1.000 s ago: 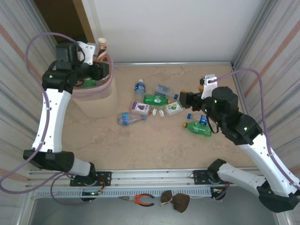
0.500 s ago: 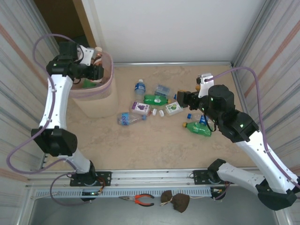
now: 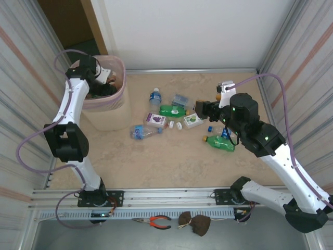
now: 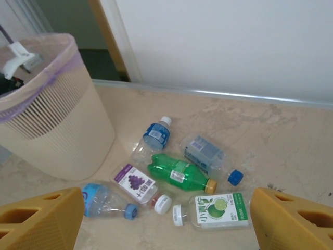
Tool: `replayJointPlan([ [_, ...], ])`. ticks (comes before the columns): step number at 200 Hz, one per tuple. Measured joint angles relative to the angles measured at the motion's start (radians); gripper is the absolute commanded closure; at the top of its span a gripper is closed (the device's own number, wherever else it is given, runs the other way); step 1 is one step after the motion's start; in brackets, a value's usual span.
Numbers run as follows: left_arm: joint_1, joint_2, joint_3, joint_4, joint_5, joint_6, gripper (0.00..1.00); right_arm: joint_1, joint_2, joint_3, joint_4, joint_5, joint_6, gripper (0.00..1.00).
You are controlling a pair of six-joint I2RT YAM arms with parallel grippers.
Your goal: Put the plastic bottles in the bin
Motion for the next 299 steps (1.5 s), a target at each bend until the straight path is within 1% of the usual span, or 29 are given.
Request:
replayJointPlan([
  [35, 0.011, 0.038, 0.0, -0.012, -0.044, -0.005, 0.45, 0.0, 0.0, 0.0, 0.0, -0.002, 0.0, 0.18],
  [62, 0.01, 0.07, 0.002, -0.017, -0.048, -0.008, 0.42, -0.006, 0.0, 0.0, 0.001, -0.003, 0.0, 0.18],
  [129, 0.01, 0.101, 0.002, -0.047, -0.051, -0.023, 0.35, -0.006, 0.0, 0.0, 0.011, -0.022, 0.0, 0.18],
  [149, 0.008, 0.1, 0.001, -0.047, -0.05, -0.025, 0.31, -0.006, 0.0, 0.0, 0.013, -0.024, 0.0, 0.18],
  [186, 0.004, 0.086, -0.035, -0.054, -0.047, -0.026, 0.27, -0.006, 0.001, 0.0, 0.014, -0.026, 0.0, 0.18],
  [229, -0.026, 0.048, -0.075, -0.082, -0.054, -0.03, 0.25, -0.006, 0.006, 0.0, 0.014, -0.029, 0.0, 0.18],
  [299, -0.081, -0.044, -0.145, -0.179, -0.071, -0.034, 0.22, -0.011, 0.007, 0.0, 0.015, -0.048, 0.0, 0.18],
])
